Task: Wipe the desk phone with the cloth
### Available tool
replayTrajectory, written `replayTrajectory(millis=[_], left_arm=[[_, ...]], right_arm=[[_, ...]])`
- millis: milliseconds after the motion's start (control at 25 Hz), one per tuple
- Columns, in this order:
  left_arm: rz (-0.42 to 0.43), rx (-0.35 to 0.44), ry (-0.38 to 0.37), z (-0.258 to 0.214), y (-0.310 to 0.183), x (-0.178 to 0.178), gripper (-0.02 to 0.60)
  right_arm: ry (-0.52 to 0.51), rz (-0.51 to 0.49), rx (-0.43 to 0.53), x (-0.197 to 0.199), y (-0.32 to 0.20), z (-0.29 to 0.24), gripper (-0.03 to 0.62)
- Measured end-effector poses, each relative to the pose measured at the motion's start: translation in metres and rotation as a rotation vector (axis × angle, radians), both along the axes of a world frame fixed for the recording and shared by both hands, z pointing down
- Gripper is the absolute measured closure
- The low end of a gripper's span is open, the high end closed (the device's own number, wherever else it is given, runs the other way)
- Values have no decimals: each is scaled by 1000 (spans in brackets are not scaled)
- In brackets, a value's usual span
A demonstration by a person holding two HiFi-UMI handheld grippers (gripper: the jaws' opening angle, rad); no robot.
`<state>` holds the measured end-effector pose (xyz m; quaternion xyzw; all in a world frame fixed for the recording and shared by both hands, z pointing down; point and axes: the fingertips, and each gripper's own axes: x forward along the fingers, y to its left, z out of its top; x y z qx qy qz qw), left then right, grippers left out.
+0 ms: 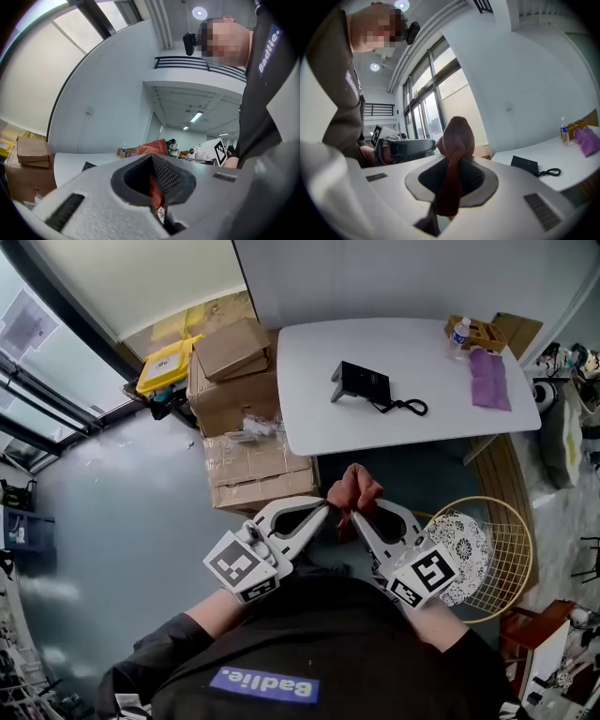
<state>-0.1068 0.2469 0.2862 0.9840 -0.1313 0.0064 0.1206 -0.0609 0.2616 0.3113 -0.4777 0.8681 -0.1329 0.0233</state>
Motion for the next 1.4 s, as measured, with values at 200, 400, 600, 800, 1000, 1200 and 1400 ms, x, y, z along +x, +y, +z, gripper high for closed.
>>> replayTrajectory(millis=[200,400,600,800,1000,1200,1400], left_arm=[[-24,0,13,1,-28,-5,572],[-19,-9,33,8,-72,-7,572],[9,1,42,8,-135,-10,572],[56,-19,50,10,-192,-18,572],[105,-35,34,28,-232,-20,572],[124,-62,38,30,-254,-9,572],[93,-63,28,37,-277,2,572]], right_arm=[[24,0,-22,0,-26,5,525],[68,3,-50,-2,-67,12,525],[89,31,-71,-6,-131,15,525],[104,96,-120,-13,-193,23,525],[117,156,-156,-10,-238,36,525],[147,149,-160,-3,-265,42,525],[176,95,-171,10,-291,51,525]])
